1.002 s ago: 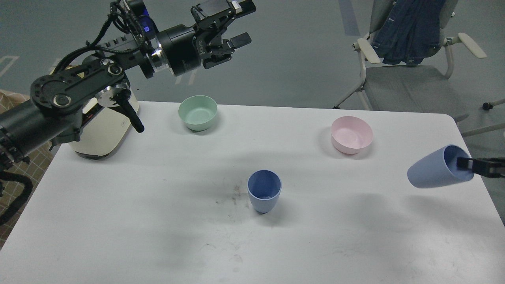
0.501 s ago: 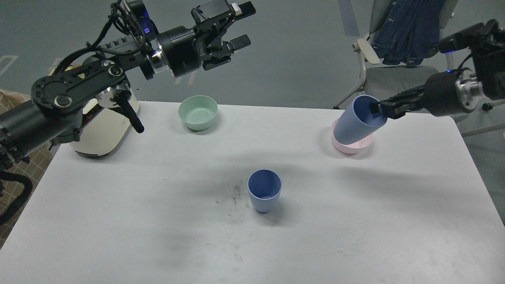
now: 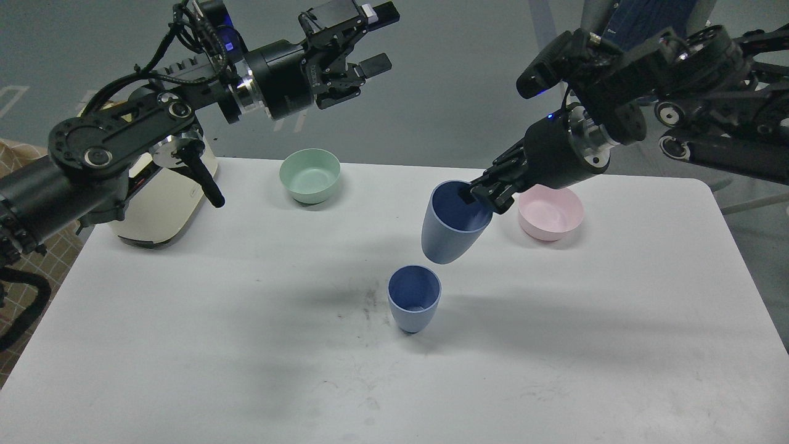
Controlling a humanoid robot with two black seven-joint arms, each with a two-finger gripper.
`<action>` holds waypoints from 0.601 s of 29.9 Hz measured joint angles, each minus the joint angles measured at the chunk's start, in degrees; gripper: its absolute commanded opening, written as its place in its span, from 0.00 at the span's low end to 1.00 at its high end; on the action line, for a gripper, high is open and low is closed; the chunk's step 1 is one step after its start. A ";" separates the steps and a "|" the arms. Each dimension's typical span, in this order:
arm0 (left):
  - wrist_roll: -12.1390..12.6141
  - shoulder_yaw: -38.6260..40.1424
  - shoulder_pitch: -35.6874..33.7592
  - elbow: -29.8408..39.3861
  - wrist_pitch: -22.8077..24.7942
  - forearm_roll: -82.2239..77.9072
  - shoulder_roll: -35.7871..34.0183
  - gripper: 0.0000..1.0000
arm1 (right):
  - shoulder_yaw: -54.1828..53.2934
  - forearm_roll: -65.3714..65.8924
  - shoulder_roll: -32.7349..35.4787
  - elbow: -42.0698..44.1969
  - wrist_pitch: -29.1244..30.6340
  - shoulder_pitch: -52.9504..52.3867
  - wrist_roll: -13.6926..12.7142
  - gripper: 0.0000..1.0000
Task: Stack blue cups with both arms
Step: 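Lower the held cup onto the blue cup at the table center, then release the cup and raise the right gripper away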
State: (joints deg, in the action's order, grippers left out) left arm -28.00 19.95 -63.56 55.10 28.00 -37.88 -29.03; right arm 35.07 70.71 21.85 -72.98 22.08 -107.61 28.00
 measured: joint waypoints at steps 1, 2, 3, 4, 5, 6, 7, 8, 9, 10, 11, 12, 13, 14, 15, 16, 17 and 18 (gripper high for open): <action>0.00 0.00 0.00 0.00 0.00 0.00 0.06 0.93 | 0.30 -0.01 -1.05 0.15 -0.17 -0.01 0.00 0.00; 0.00 0.00 0.00 0.00 0.00 0.00 0.17 0.93 | 0.59 -0.03 -2.24 0.35 -0.33 -0.03 0.00 0.00; 0.00 0.00 0.00 0.01 0.00 0.00 0.26 0.93 | 0.78 -0.17 -3.27 0.47 -0.44 -0.04 0.00 0.00; 0.00 0.00 -0.01 0.01 0.00 0.00 0.32 0.93 | 0.96 -0.42 -4.06 0.50 -0.48 -0.05 0.00 0.00; 0.00 0.00 -0.08 0.01 0.00 0.00 0.34 0.93 | 1.10 -0.74 -4.60 0.53 -0.51 -0.05 0.00 0.00; 0.00 -0.02 -0.16 0.01 0.00 0.00 0.34 0.93 | 1.20 -1.13 -5.08 0.54 -0.53 -0.06 0.00 0.00; 0.00 -0.02 -0.17 0.01 0.00 0.00 0.34 0.93 | 1.28 -1.59 -5.51 0.54 -0.54 -0.06 0.00 0.00; 0.00 -0.02 -0.17 0.01 0.00 0.00 0.34 0.93 | 1.42 -1.94 -5.89 0.54 -0.55 -0.06 0.00 0.00; 0.00 -0.02 -0.17 0.01 0.00 0.00 0.34 0.93 | 1.67 -2.20 -6.35 0.54 -0.58 -0.05 0.00 0.00; 0.00 -0.02 -0.17 0.01 0.00 0.00 0.34 0.93 | 1.94 -2.35 -6.79 0.54 -0.70 -0.05 0.00 0.00; 0.00 -0.02 -0.17 0.01 0.00 0.00 0.34 0.93 | 2.13 -2.42 -7.12 0.54 -0.83 -0.04 0.00 0.00; 0.00 -0.02 -0.17 0.01 0.00 0.00 0.34 0.93 | 2.30 -2.46 -7.42 0.54 -0.93 -0.02 0.00 0.00; 0.00 -0.02 -0.16 0.01 0.00 0.00 0.34 0.93 | 2.44 -2.47 -7.65 0.54 -1.01 0.00 0.00 0.00; 0.00 -0.02 -0.16 0.01 0.00 0.00 0.35 0.93 | 2.53 -2.48 -7.78 0.54 -1.04 0.02 0.00 0.00; 0.00 -0.02 -0.14 0.01 0.00 0.00 0.36 0.93 | 2.67 -2.48 -7.87 0.54 -1.04 0.02 0.00 0.00; 0.00 -0.02 -0.11 0.01 0.00 0.00 0.36 0.93 | 2.99 -2.48 -7.99 0.54 -1.04 0.02 0.00 0.00; 0.00 -0.01 -0.09 0.01 0.00 0.00 0.37 0.93 | 3.32 -2.48 -8.14 0.55 -1.04 0.03 0.00 0.00; 0.00 0.01 -0.08 0.01 0.00 0.00 0.38 0.93 | 3.66 -2.47 -8.34 0.55 -1.04 0.03 0.00 0.00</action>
State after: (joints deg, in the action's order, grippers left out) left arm -28.00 19.96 -63.64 55.11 28.00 -37.88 -28.66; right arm 38.73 68.23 13.51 -72.43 21.05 -107.58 28.00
